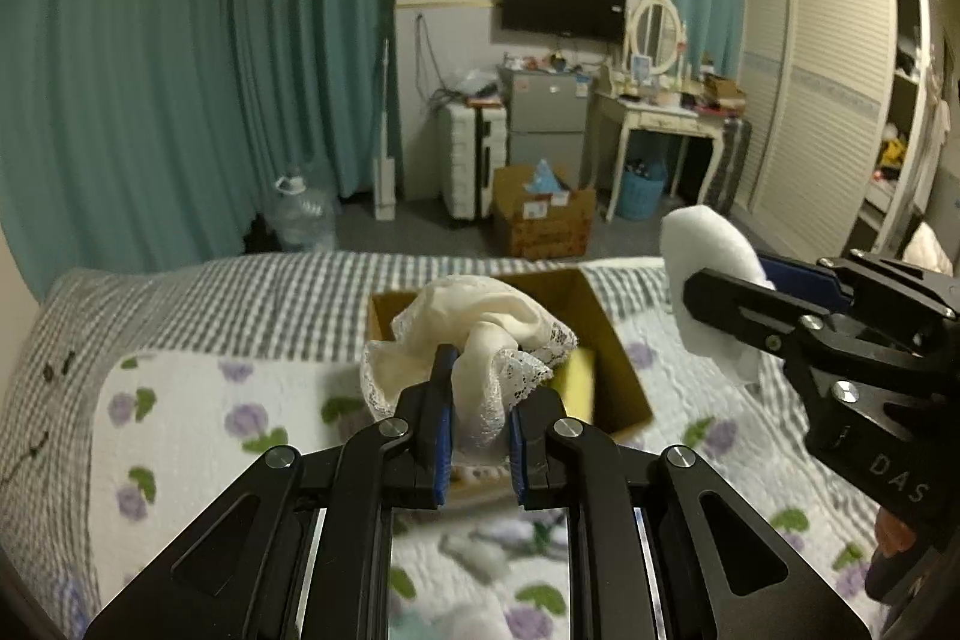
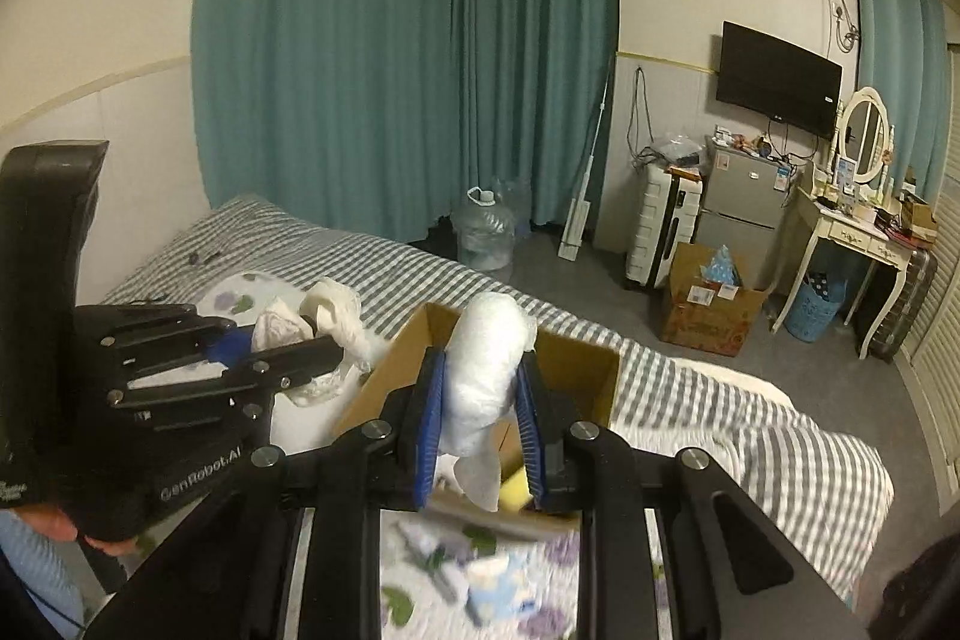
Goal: Organize soft objects
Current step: 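Lower the cloth and sock into the box and open both grippers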
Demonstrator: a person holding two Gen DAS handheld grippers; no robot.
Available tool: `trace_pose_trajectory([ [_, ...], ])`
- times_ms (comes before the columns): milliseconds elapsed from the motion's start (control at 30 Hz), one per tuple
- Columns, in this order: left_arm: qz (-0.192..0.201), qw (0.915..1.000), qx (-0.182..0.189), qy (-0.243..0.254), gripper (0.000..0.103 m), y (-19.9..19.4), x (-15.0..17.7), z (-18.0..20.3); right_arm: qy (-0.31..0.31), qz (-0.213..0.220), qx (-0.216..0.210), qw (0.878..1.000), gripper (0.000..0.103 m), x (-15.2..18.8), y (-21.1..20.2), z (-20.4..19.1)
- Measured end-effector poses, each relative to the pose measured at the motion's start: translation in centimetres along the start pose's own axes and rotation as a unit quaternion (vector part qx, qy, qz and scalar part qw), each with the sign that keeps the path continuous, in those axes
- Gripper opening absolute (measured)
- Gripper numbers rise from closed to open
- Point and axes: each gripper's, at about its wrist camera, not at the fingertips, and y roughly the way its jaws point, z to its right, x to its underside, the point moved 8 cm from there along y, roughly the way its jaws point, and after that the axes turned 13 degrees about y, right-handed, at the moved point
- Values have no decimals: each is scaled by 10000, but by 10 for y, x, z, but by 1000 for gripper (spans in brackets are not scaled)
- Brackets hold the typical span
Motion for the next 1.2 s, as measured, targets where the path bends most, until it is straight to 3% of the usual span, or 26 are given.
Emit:
trace_pose_trajectory([
  [233, -302, 9995, -50, 122, 14, 78, 9, -10, 422, -344, -39, 9985, 22, -6, 87, 14],
  [500, -696, 9972, -23, 267, 15, 147, 40, -8, 600, -817, 138, 9948, 22, 36, 173, 53],
  [667, -886, 9958, -2, 229, 21, 162, 52, -8, 826, -944, 69, 9921, 23, 55, 197, 72],
  [767, -932, 9955, 31, 171, 24, 162, 55, -5, 834, -927, 157, 9921, 37, 53, 195, 75],
  [833, -974, 9951, -97, 103, 42, 158, 56, -7, 866, -796, 305, 9926, 47, 49, 187, 79],
  [900, -916, 9957, -162, 5, 51, 146, 53, -9, 953, -662, 407, 9924, 68, 43, 172, 82],
  [1000, -788, 9966, -233, -6, 61, 123, 46, -12, 1033, -518, 461, 9922, 70, 31, 145, 82],
  [1133, -580, 9972, -467, 52, 78, 81, 34, -15, 820, -249, 622, 9944, 81, 13, 92, 73],
  [1200, -390, 9983, -437, 36, 78, 53, 26, -14, 709, -158, 694, 9949, 91, 5, 66, 65],
])
